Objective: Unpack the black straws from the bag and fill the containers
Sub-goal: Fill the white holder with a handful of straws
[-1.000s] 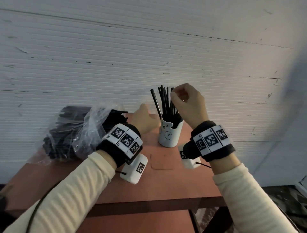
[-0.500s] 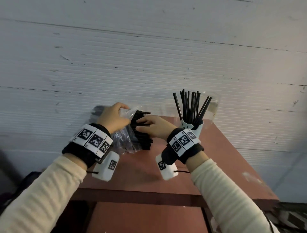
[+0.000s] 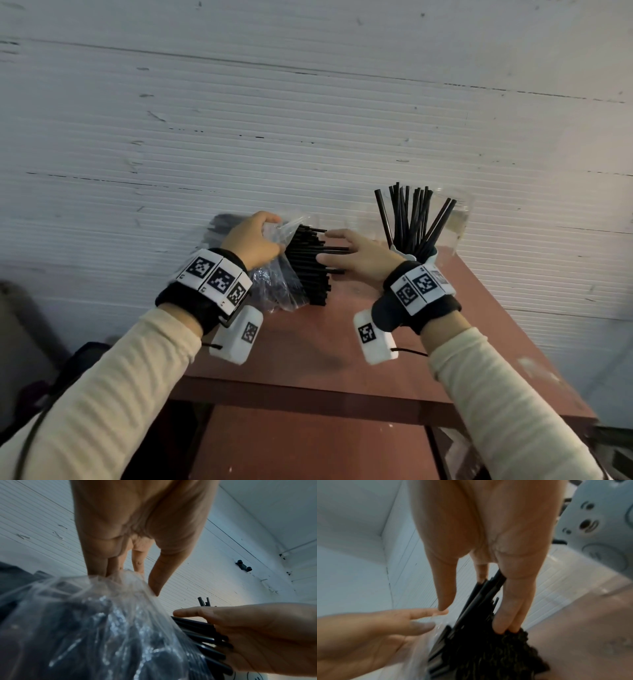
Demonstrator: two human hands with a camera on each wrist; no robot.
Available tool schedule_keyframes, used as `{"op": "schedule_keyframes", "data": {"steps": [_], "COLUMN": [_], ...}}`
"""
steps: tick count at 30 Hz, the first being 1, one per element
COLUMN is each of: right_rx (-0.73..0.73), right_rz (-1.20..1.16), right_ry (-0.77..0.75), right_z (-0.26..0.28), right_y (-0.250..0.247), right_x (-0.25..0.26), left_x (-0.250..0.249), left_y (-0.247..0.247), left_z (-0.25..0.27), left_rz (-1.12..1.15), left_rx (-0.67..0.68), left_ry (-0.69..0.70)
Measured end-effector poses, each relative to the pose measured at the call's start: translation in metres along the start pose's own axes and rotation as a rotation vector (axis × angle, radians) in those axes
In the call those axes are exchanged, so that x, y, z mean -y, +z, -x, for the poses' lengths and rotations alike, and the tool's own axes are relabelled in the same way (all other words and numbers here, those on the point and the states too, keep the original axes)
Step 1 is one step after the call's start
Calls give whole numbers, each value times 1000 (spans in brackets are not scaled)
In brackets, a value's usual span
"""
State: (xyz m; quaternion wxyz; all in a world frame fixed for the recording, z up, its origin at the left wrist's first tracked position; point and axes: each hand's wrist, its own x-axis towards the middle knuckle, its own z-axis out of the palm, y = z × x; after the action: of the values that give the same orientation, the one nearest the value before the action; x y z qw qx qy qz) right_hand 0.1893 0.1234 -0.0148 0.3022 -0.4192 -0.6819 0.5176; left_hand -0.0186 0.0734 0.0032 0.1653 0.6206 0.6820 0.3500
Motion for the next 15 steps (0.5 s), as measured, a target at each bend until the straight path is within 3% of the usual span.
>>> {"op": "schedule_keyframes", "data": {"steps": [3, 7, 11, 15], "right_rx": [16, -85, -74, 27], "right_rz": [120, 346, 225, 105], "right_ry": [-40, -126, -119, -24], "right_z": [-2, -2, 7, 17], "right_y": [18, 26, 13, 8], "right_x": [1, 6, 8, 6], "left_x": [-1, -2, -2, -3], "left_y": [1, 1, 1, 1], "left_z": [-1, -2, -2, 0], "left_rz": [-14, -24, -11, -10], "left_rx": [2, 7, 10, 17], "left_ry": [-9, -17, -21, -20]}}
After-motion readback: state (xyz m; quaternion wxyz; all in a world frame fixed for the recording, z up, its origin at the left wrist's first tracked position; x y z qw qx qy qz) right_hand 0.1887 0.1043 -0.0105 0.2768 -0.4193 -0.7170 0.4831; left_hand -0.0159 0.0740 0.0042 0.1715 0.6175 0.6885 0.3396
